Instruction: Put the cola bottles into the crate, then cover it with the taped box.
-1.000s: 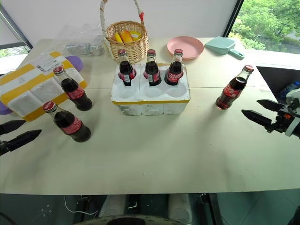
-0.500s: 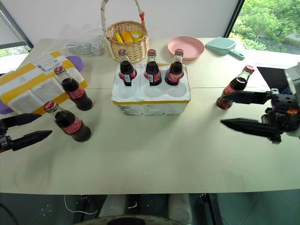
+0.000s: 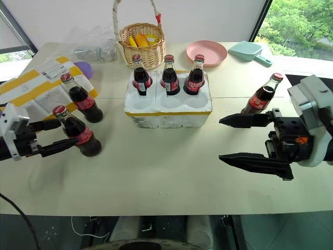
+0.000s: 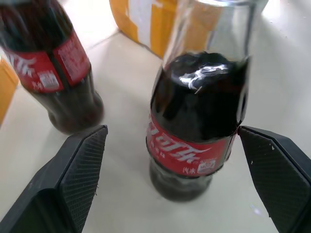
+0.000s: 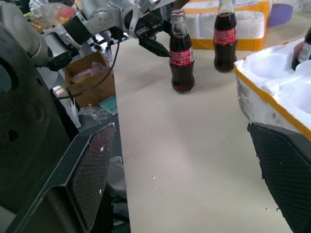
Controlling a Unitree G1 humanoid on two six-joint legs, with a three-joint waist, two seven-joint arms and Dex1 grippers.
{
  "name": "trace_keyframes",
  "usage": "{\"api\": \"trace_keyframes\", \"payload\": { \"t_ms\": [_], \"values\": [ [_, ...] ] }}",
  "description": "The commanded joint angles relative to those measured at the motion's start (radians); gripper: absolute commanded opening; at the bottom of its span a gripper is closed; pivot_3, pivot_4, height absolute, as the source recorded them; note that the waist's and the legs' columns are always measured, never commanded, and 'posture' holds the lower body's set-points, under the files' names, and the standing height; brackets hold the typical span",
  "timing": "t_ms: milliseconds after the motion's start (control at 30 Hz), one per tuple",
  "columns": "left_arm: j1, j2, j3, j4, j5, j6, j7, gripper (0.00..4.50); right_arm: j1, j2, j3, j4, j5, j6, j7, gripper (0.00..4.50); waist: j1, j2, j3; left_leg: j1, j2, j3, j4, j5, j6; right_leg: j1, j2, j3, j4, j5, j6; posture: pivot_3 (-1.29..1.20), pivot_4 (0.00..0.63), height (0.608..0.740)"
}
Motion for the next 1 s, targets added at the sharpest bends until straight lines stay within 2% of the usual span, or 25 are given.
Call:
{"api": "trace_keyframes", "payload": {
  "t_ms": [33,367,467,533,700,900,1000],
  "values": [
    [-0.039,-0.026,-0.055,0.03,0.026,-0.041,0.005,4.48,-0.006,0.006,-0.013,-0.002,0.027,-0.021,-0.012,4.5,0.0,0.0,0.0,0.0,0.0,0.0,0.0,0.0,0.0,0.0,0.0,0.0,0.0,0.0,0.0,0.0,0.15,0.74],
    [-0.077,-0.067,-0.122,0.068,0.035,-0.062,0.002,4.48,0.009,0.009,-0.024,0.0,0.012,-0.04,-0.027,4.5,0.0,-0.001,0.0,0.0,0.0,0.0,0.001,0.0,0.0,0.001,0.001,0.0,0.0,0.0,0.0,0.0,0.15,0.74],
    [-0.08,-0.083,-0.116,0.045,-0.005,-0.035,-0.019,3.7,0.017,0.009,-0.027,-0.001,0.002,-0.05,-0.022,4.5,0.002,-0.002,0.0,0.0,0.0,0.0,0.001,0.0,0.0,0.001,0.001,0.0,0.0,0.0,0.0,0.0,0.15,0.74],
    [-0.081,-0.078,-0.117,0.024,-0.009,-0.017,-0.013,2.78,0.02,0.007,-0.028,0.0,0.0,-0.055,-0.021,4.5,0.001,-0.002,0.0,0.0,0.0,0.0,0.001,0.0,0.0,0.001,0.001,0.0,0.0,0.0,0.001,0.0,0.15,0.74],
    [-0.11,-0.016,-0.113,-0.068,-0.075,0.096,-0.039,2.81,0.029,0.008,-0.034,0.003,-0.013,-0.071,-0.022,4.5,0.001,-0.004,0.0,0.0,-0.001,0.0,0.001,0.0,0.0,0.001,0.001,0.0,0.0,0.001,0.001,0.0,0.15,0.74],
    [-0.369,0.038,-0.143,-0.129,-0.218,0.257,-0.045,2.81,0.031,0.022,-0.026,-0.006,-0.008,-0.086,-0.047,4.5,0.013,-0.01,0.003,0.0,-0.001,-0.001,0.003,0.0,0.0,0.001,0.002,0.0,0.001,0.001,0.001,0.0,0.15,0.74],
    [-0.589,0.008,-0.23,-0.091,-0.23,0.298,-0.041,2.81,0.031,0.034,-0.016,-0.016,-0.002,-0.095,-0.07,4.5,0.025,-0.011,0.004,0.0,-0.002,0.0,0.003,0.0,0.0,0.002,0.002,0.0,0.001,0.002,0.004,0.0,0.15,0.74]
  ]
}}
